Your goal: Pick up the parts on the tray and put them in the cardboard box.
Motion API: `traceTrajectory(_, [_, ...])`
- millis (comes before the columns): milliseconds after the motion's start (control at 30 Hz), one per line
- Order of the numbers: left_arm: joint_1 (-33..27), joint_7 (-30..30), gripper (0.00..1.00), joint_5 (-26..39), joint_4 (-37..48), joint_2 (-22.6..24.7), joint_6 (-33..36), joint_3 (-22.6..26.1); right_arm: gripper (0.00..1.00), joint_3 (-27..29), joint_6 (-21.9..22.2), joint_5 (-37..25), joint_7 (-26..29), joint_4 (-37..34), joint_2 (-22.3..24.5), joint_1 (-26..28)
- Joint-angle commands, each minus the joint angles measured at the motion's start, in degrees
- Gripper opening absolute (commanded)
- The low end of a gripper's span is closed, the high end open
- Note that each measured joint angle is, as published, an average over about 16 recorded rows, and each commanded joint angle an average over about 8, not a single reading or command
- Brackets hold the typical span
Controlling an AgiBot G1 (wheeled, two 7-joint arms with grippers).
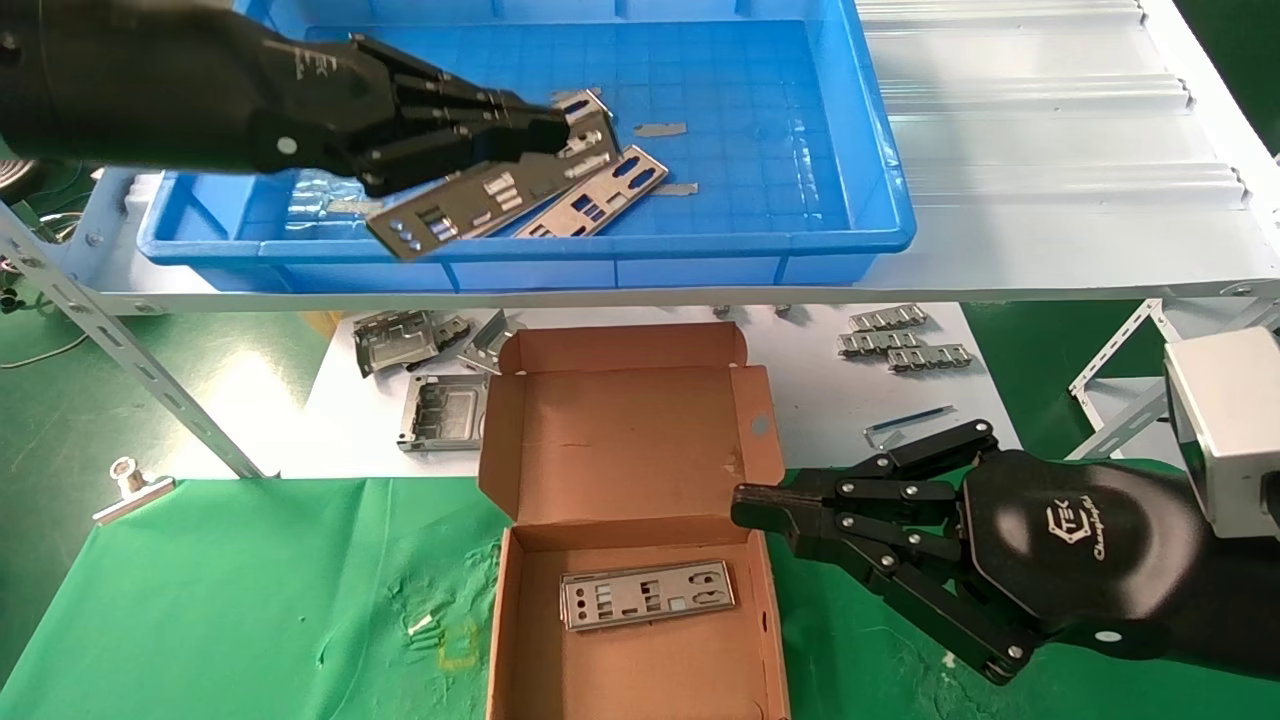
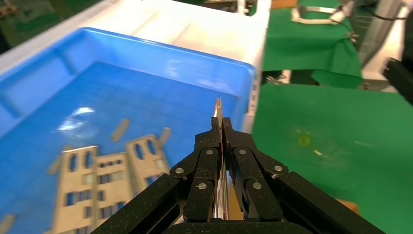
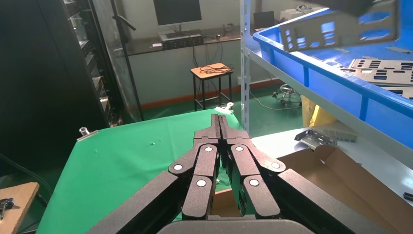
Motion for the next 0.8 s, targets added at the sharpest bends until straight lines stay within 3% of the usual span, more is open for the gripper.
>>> traceTrajectory(33, [1.45,-1.52,0.00,-1.92,-3.87,-1.24,0.07,1.00,0.00,0.00,0.00,0.00,0.00,0.00,0.00,0.00])
traceTrajectory(300, [7.86,-8.36,0.00,-13.93,-19.50,-9.07,-0.29,9.12,0.00,0.00,0.00,0.00,0.00,0.00,0.00,0.00])
traceTrajectory(533, [10.31,-6.93,0.00,-18.35,-23.04,-11.14,-0.86,15.82,0.00,0.00,0.00,0.00,0.00,0.00,0.00,0.00])
traceTrajectory(800, [15.14,2.58,0.00,-18.46,-16.72,-7.39,-1.41,21.14,0.97,0.00,0.00,0.00,0.00,0.00,0.00,0.00])
